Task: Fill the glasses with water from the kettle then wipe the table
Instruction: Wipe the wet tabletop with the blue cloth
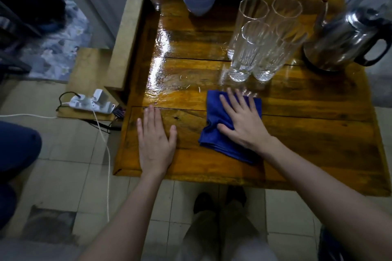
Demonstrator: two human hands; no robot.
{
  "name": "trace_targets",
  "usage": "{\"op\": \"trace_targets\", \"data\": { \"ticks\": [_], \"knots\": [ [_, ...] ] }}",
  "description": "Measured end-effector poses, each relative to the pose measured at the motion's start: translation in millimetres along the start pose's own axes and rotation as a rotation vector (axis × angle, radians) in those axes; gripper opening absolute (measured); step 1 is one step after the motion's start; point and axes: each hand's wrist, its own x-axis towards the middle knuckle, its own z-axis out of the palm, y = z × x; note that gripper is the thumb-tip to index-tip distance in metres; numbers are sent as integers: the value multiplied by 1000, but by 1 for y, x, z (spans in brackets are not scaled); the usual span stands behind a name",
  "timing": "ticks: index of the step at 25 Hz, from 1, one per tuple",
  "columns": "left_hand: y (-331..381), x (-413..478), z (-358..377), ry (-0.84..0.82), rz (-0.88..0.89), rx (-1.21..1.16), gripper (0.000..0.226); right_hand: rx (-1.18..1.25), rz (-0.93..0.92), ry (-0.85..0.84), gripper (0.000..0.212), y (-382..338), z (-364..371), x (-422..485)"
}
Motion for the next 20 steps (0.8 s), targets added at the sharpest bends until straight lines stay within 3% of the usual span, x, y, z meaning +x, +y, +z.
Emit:
{"op": "trace_targets", "data": {
  "ticks": [5, 8, 14, 20],
  "knots": [
    [-1, 0, 0, -2, -4, 9, 67, 148, 31, 126, 67, -57, 15, -22],
    [-1, -1, 1, -10, -3, -1, 66, 143, -42, 105, 65, -41, 26, -61],
    [-3, 0, 1, -7, -3, -17, 67, 19, 173, 87, 95, 40, 15, -84],
    [-2, 1, 2, 9, 5, -8, 67, -20, 188, 64, 95, 13, 9, -36]
  ]
}}
